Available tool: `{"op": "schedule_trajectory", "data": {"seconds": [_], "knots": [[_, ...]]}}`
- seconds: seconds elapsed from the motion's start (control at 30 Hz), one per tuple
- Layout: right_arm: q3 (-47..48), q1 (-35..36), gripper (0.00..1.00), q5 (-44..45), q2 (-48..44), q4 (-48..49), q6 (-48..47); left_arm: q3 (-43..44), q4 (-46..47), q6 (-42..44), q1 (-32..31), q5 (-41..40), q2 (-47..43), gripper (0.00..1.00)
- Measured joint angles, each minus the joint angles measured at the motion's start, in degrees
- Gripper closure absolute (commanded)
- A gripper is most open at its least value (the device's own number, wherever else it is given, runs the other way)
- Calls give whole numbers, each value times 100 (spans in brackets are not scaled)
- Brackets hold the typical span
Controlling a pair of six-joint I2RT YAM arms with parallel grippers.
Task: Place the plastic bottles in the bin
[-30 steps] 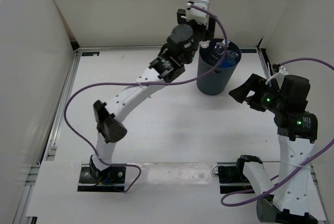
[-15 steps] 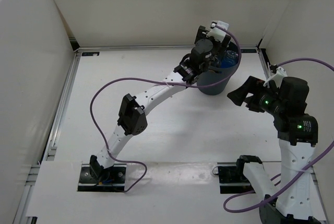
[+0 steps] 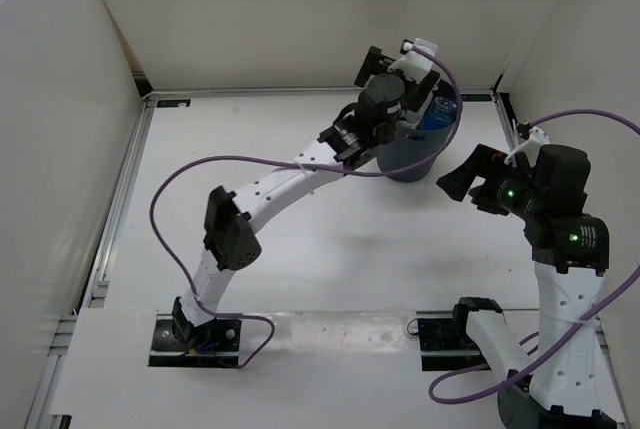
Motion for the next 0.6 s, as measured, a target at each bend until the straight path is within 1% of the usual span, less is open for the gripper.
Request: {"op": "schedule_trajectory", "data": {"seconds": [0.07, 0.17, 0.3, 0.4, 0.5, 0.6], "knots": [[57, 0, 11, 61, 90, -48, 0, -127, -511, -52, -33, -291, -479, 0], [184, 0, 11, 92, 280, -66, -2, -866, -1274, -271, -35, -667, -1746, 0], [236, -72, 11, 9, 457, -63, -2, -2354, -1987, -601, 72, -1001, -3757, 0], [236, -153, 11, -85, 455, -55, -2, -3488, -2472, -896, 289, -1408, -5010, 0], [236, -254, 11, -188, 444, -44, -15, -4500, -2743, -1274, 391, -1867, -5781, 0], [236, -345, 11, -271, 450, -46, -35, -5416, -2929, -1891, 389, -2017, -6190, 0]]}}
